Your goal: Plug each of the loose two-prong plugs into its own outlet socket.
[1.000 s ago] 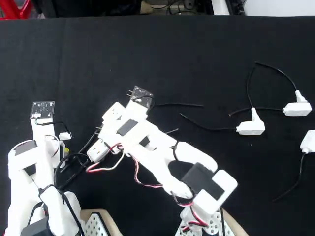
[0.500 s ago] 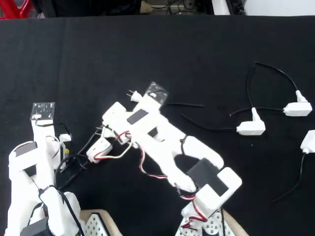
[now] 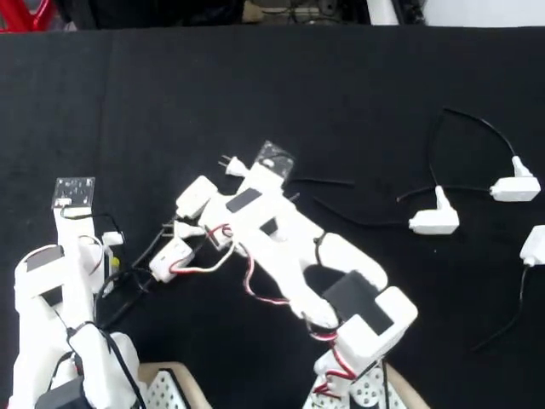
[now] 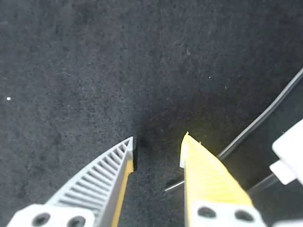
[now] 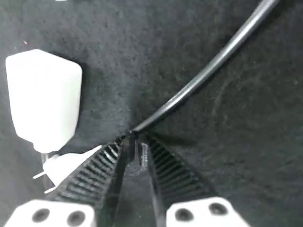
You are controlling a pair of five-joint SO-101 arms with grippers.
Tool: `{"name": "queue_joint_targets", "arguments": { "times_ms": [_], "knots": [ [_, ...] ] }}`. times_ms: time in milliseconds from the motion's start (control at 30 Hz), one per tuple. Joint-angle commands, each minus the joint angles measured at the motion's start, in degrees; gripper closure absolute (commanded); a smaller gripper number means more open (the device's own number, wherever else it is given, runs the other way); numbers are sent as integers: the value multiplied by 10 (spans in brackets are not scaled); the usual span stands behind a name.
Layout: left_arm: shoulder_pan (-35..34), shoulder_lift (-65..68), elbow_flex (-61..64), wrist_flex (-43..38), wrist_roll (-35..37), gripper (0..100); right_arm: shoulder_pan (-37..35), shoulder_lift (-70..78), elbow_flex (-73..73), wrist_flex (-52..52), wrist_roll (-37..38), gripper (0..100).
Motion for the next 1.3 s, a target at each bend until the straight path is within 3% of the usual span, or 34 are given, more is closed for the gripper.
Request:
{"name": "queue_joint_targets", "arguments": {
  "times_ms": [0, 267, 367, 567, 733, 933, 1100, 1267],
  "knots": [
    [1, -11, -1, -11, -5, 834, 11, -8, -10, 12, 31, 986],
    [1, -11, 0, -11, -5, 834, 84, -8, -151, 232, 119, 986],
    [1, -11, 0, -11, -6, 834, 103, -3, -190, 264, 127, 986],
    [1, -11, 0, -12, -6, 834, 9, -3, -170, 203, 126, 984],
    [1, -11, 0, -13, -6, 834, -26, -2, -156, 134, 27, 983],
    [0, -11, 0, -14, -5, 834, -33, 19, -128, 75, 11, 973],
    [0, -11, 0, -14, -5, 834, -42, 64, -130, 47, -23, 832],
    [0, -11, 0, -14, -5, 834, -50, 80, -139, 41, -24, 869]
  ]
}}
